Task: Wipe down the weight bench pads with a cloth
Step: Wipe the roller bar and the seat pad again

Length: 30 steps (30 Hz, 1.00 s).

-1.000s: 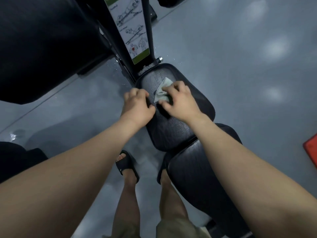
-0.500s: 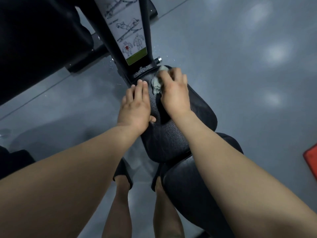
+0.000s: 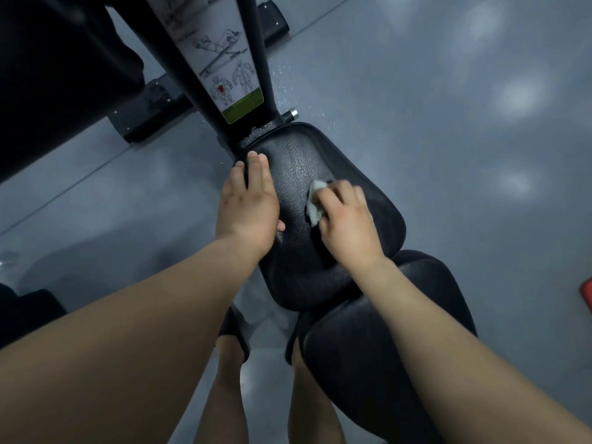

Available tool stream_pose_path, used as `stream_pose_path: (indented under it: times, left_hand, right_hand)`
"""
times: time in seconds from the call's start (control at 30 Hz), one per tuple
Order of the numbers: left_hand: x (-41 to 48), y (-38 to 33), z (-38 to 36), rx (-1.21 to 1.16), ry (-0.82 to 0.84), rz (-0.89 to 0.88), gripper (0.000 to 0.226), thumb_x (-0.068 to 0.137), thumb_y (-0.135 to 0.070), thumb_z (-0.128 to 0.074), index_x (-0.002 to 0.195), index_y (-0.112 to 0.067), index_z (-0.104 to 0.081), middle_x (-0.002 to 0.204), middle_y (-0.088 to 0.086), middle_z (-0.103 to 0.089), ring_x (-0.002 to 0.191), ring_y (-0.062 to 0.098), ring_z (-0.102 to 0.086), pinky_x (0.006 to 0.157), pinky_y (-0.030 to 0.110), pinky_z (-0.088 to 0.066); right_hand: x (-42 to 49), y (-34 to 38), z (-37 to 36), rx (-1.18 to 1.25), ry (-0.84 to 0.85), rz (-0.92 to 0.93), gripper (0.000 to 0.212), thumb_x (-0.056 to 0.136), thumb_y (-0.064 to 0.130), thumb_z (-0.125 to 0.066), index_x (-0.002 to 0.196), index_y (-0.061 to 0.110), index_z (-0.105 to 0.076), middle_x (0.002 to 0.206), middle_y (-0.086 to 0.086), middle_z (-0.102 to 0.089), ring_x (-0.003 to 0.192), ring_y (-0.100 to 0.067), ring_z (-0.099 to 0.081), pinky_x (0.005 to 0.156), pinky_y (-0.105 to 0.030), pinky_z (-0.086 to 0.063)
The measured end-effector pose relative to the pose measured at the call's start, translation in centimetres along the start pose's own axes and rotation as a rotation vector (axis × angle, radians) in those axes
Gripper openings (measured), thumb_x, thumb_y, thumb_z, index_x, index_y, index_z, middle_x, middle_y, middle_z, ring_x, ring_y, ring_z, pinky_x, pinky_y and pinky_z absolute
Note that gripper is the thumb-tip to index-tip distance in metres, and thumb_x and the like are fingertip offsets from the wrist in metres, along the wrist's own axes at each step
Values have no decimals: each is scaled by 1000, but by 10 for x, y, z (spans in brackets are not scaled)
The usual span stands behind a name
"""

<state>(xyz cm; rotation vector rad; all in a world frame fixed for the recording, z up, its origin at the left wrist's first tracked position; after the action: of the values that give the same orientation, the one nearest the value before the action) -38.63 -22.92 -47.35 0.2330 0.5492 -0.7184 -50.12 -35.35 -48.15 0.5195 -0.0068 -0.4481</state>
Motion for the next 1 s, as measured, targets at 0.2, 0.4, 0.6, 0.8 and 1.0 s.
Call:
stream_pose_path:
  times: [0.2, 0.4, 0.6, 0.8, 1.0]
  left_hand:
    - [0, 1, -4, 42, -7, 0, 124, 87, -56, -68, 155, 5, 16, 164, 24, 4, 149, 43, -14, 123, 46, -18]
    - [0, 3, -6, 30, -24, -12, 121, 89, -56, -64, 154, 5, 18, 165, 24, 6, 149, 44, -13, 122, 47, -16]
    - [-1, 3, -5, -39, -8, 1, 119, 91, -55, -62, 154, 1, 22, 166, 20, 12, 152, 41, -5, 123, 45, -13]
    - [-3, 4, -5, -144, -37, 10, 117, 92, -50, -64, 154, -3, 24, 167, 14, 17, 153, 37, 2, 125, 42, -6]
    - [-14, 22, -7, -416, -136, -50, 114, 80, -47, -80, 161, -12, -7, 166, 1, 2, 152, 25, -4, 122, 40, -21]
  right_hand:
    - [104, 25, 7, 103, -104, -41, 38, 86, 6, -48, 117, 14, -67, 115, -12, -58, 98, -36, -49, 82, -40, -47]
    - [101, 27, 8, 97, -67, 16, 43, 84, 3, -53, 124, 13, -65, 124, -9, -59, 107, -35, -51, 93, -34, -41]
    - [150, 47, 18, 106, 94, 62, 32, 85, 21, -51, 111, 13, -68, 114, -13, -60, 104, -34, -59, 87, -37, -49]
    - [161, 54, -4, -44, 349, -14, 33, 98, 36, -47, 120, 20, -66, 129, -10, -50, 123, -31, -50, 106, -36, -43]
    - [155, 68, -6, -217, 272, -67, 37, 100, 39, -43, 118, 13, -62, 125, -15, -56, 118, -38, -47, 99, -44, -43]
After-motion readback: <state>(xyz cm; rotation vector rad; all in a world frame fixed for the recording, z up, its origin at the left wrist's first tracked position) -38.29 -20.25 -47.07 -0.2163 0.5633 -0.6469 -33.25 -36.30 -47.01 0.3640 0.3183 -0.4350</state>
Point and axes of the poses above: each hand's wrist, its own x-axis towards the middle knuckle, its own z-axis out of the back of the hand, y = z × x, the point moved 4 cm from there along x, towards the middle knuckle
